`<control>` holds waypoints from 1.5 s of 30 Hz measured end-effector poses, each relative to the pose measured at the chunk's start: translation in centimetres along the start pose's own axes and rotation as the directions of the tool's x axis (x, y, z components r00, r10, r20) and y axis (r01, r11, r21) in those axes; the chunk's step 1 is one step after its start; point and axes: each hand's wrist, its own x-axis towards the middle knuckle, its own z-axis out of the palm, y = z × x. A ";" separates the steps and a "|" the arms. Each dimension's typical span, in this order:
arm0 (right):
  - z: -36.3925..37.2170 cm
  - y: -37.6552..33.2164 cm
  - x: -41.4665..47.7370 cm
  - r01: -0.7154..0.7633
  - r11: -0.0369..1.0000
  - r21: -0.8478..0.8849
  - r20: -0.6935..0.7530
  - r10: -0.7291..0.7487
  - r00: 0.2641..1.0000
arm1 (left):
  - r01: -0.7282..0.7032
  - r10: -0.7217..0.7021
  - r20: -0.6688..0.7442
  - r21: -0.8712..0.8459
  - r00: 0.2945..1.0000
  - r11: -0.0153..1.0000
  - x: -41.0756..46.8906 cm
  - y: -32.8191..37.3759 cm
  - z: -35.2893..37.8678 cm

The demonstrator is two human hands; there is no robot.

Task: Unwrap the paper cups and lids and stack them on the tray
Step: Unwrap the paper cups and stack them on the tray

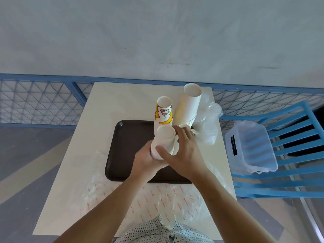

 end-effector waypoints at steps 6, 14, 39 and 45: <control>0.2 -0.6 1.1 -0.060 0.998 0.001 -0.014 0.060 0.998 | -0.039 0.039 0.010 0.010 0.999 0.999 -0.2 1.1 -0.2; 0.1 -1.2 1.0 -0.019 1.000 0.024 -0.087 0.021 0.996 | -0.078 0.078 -0.001 0.034 0.997 0.996 -0.5 0.3 -1.1; -6.0 1.6 4.6 -0.139 0.988 0.067 -0.352 0.154 0.923 | -0.049 0.052 -0.026 0.105 0.998 0.993 -0.4 -0.4 -1.1; -2.1 4.8 4.3 -0.194 0.980 -0.039 -0.261 0.177 0.949 | -0.043 0.046 -0.029 0.106 0.999 0.993 -0.3 0.0 -1.1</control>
